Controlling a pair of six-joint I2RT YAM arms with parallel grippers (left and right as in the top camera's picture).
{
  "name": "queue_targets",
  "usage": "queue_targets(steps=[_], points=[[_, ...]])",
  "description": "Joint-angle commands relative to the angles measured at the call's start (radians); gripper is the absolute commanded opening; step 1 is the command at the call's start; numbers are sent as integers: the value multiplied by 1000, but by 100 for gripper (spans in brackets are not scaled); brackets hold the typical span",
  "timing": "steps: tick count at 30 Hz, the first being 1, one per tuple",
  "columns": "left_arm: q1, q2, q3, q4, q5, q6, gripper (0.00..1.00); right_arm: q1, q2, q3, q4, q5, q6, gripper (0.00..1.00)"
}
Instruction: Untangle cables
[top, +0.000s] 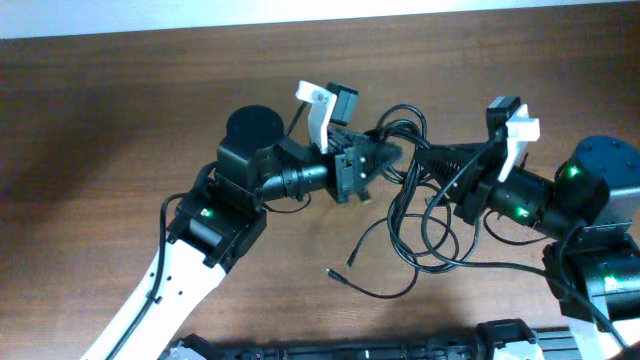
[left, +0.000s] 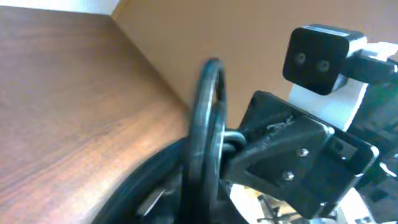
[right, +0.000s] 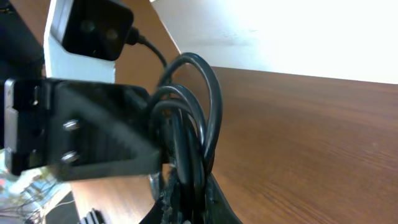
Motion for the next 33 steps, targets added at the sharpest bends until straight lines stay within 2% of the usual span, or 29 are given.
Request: queue_targets(steps=[1,4,7,11,17,19,20,21,22,23,25,27,31,33], points=[[-4,3,14,13,-6,5,0,-1,-4,4,5,-40,-10,4],[-1,3,14,13,-6,5,0,-1,-4,4,-5,-2,-9,4],[36,-1,14,4,2,5,0,-1,-4,4,-73,227,56,4],[61,-9,14,-22,2,6,0,-1,-4,4,-154,422,111,4],[83,-9,14,-29,-2,9,0,-1,-4,4,-255,485,122,4],[84,-8,14,-32,-1,26,0,-1,-4,4,-253,391,-17,5],[84,-8,14,-46,-2,44,0,-1,-4,4,-250,347,-71,14],[84,-8,14,-69,-2,74,0,-1,-4,4,-248,294,-138,36],[84,-8,14,-83,-2,100,0,-1,-4,4,-244,254,-182,48],[84,-8,14,-97,-2,130,0,-1,-4,4,-239,221,-219,53],[84,-8,14,-147,0,203,0,-1,-4,4,-214,149,-279,60],[83,-8,14,-180,16,216,0,-1,-4,4,-170,100,-322,64],[77,-8,14,-169,141,261,0,-1,-4,4,-104,91,-413,64],[58,-8,14,-150,193,286,0,-1,-2,4,-102,90,-475,57]])
